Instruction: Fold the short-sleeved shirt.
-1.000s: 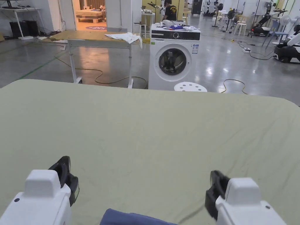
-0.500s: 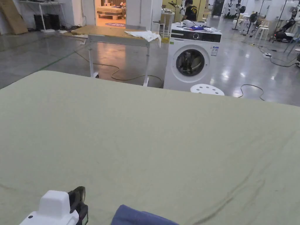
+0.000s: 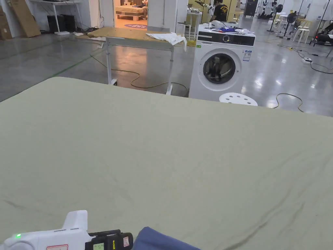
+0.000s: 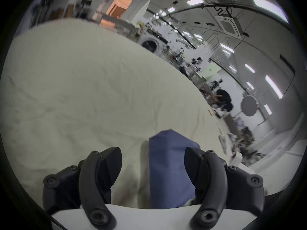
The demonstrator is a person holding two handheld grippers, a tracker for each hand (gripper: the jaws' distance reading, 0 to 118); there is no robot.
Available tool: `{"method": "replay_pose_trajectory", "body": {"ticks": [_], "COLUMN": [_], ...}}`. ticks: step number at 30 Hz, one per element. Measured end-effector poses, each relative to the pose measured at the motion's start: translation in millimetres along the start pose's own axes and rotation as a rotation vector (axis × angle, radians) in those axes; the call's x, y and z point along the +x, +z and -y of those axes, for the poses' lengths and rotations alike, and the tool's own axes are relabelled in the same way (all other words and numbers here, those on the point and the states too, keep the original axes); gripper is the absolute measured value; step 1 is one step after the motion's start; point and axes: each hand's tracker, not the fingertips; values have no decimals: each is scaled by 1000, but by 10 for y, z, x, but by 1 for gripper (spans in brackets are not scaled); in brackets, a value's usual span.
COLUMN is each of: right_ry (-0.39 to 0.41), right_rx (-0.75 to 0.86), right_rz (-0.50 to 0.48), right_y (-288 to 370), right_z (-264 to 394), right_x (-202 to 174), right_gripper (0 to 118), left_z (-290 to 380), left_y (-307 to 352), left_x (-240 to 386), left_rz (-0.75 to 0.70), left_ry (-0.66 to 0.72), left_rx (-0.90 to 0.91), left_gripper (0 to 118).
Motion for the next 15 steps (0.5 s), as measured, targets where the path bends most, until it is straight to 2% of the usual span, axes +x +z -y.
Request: {"method": "replay_pose_trajectory", "body": {"ticks": [4,6,9,11,12,15], "right_ry": [-15,-14,-10,-10,-14,-11], "right_rx": [-1,0,3,4,3,1], "right_rz": [-12,-17,-26,-30,-33,-36], "right_y": [-4,0,5,10,9,3], "right_z": [3,5,13,14,16,14], "right_x": [33,41,57,65,70,85], "right_gripper": [2,2,2,2,2,2], "left_z": [-62,-20,41,79,106,165], "left_y": [-329,-566,-696,-819,-870,-944], "left_x": [-298,-461,-577,-585,-548,-426], "left_rz": [146,223,410,439,432,371], "left_ry": [137,262,374,414,386,291], "left_rx": [-159,-248,-220,-254,-269,-296], "left_gripper": [82,82,81,79,74,39]}}
